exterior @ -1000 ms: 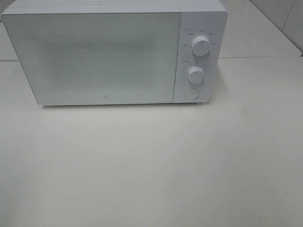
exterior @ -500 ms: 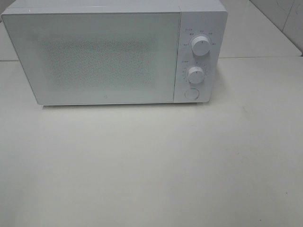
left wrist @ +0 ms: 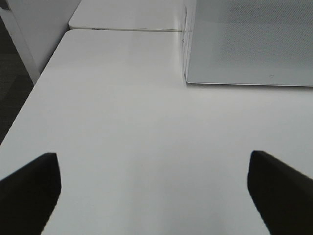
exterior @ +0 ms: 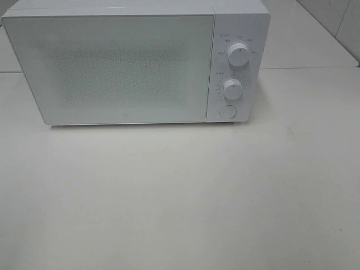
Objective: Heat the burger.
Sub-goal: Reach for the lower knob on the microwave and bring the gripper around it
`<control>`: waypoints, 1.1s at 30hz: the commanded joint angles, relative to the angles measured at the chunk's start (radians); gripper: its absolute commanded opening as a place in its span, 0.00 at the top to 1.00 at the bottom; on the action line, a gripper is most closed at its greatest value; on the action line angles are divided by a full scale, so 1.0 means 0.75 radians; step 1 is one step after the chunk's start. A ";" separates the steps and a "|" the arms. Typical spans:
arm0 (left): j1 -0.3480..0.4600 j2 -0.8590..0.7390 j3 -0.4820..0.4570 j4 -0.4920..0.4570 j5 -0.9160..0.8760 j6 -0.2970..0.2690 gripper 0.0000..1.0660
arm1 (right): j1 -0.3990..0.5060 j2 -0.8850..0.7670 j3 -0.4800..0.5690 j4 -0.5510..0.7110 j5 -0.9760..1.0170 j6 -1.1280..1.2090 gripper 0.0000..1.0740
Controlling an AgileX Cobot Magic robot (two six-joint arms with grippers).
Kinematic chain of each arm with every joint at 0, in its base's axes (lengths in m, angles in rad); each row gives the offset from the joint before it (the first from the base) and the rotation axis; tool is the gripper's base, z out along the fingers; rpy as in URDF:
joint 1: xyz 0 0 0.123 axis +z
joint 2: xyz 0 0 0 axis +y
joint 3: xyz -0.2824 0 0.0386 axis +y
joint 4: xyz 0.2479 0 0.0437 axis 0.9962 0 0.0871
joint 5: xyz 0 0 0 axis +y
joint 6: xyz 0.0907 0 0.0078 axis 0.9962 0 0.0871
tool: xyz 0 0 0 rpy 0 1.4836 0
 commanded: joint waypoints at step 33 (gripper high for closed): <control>0.007 -0.036 -0.003 0.000 -0.016 -0.001 0.08 | -0.007 0.784 0.275 0.004 -1.244 0.035 0.34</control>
